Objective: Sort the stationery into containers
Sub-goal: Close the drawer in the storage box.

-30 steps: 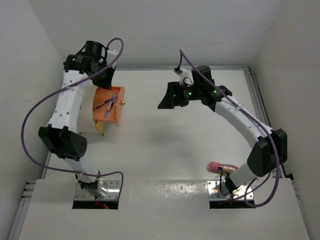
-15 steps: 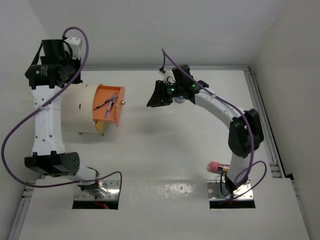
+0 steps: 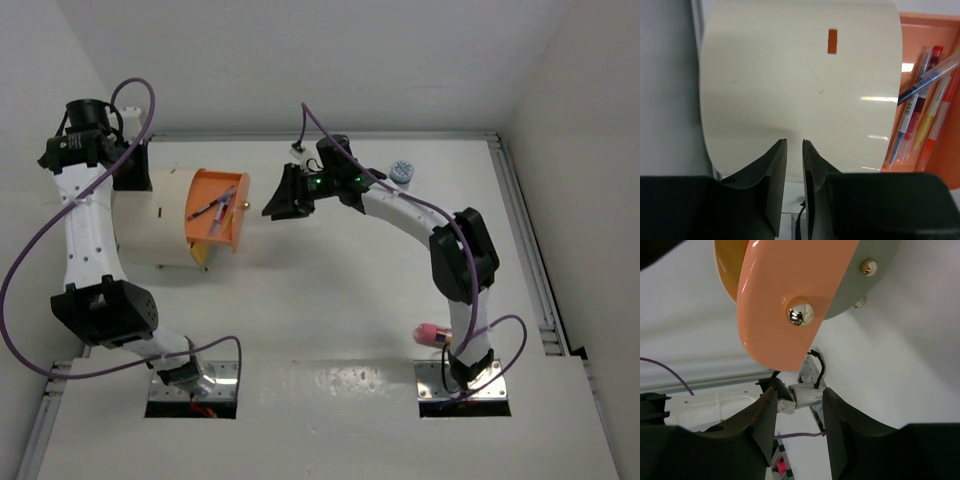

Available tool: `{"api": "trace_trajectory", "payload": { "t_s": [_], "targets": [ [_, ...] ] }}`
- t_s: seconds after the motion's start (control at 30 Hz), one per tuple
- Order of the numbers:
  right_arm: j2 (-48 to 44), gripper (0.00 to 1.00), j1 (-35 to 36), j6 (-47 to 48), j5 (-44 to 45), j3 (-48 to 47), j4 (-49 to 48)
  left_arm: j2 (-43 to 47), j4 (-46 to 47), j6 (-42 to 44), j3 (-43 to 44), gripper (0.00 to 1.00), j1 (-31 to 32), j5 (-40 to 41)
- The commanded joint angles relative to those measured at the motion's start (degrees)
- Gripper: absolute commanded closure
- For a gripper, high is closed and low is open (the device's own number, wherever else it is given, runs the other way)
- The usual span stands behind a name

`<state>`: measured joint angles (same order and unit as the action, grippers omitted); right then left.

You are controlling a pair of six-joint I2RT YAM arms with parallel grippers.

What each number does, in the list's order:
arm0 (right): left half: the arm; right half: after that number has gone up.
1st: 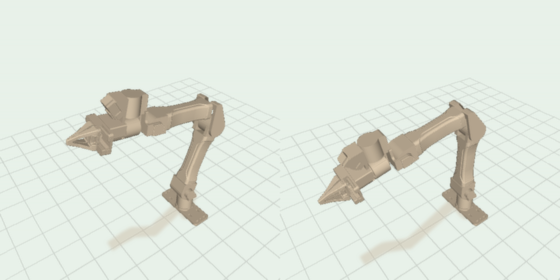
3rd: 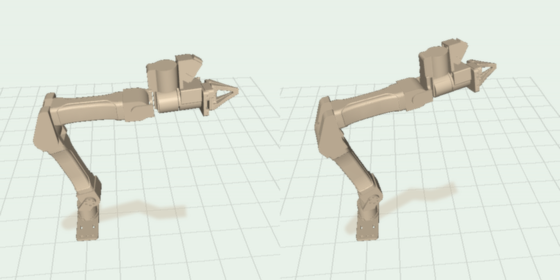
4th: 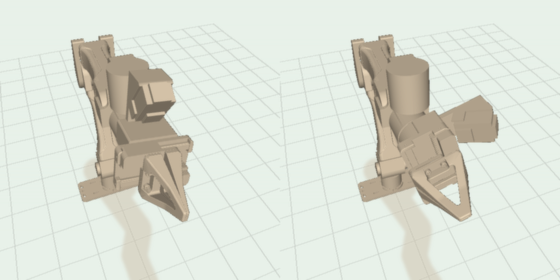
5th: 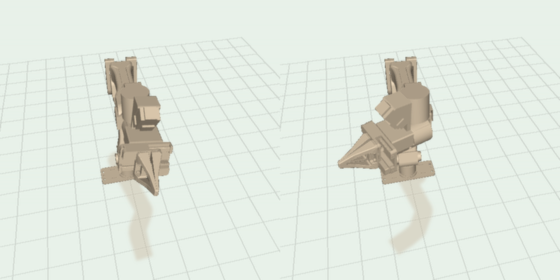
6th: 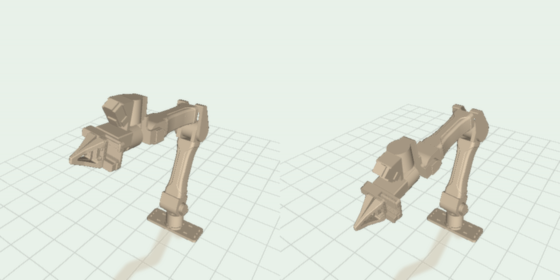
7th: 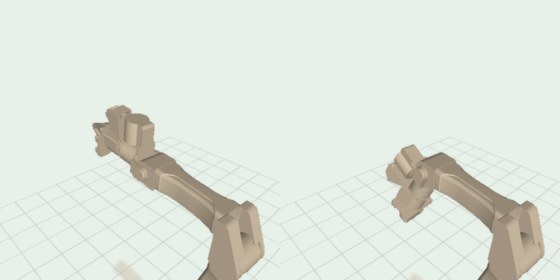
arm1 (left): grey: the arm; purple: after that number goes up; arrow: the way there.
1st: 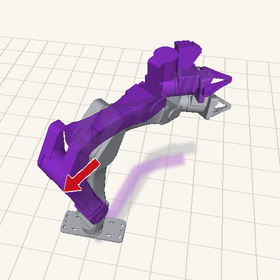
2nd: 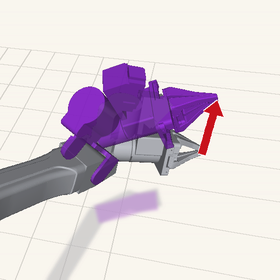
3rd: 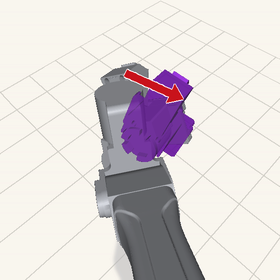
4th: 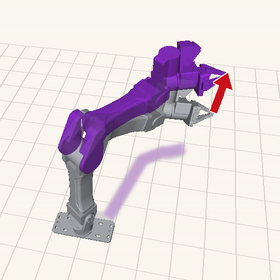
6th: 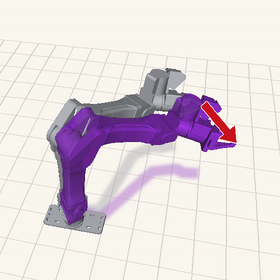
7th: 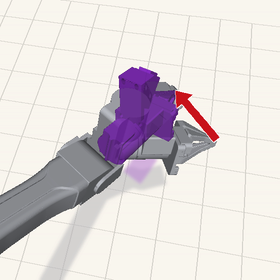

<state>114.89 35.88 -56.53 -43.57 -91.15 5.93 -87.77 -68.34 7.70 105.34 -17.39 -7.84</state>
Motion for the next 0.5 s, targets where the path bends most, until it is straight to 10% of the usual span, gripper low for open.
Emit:
{"api": "trace_trajectory", "payload": {
  "t_s": [0.0, 0.47],
  "targets": [
    [1.4, 0.58, 0.2, -5.4, -1.6, -1.7, -7.3, 0.3, 0.8, 0.3, -1.9, 0.74, -1.2, -4.4],
    [8.1, 0.72, 2.5, -15.9, -1.6, -4.4, -21.3, 0.6, 4.2, 1.3, -9.8, 0.73, -1.6, -3.7]
  ]
}}
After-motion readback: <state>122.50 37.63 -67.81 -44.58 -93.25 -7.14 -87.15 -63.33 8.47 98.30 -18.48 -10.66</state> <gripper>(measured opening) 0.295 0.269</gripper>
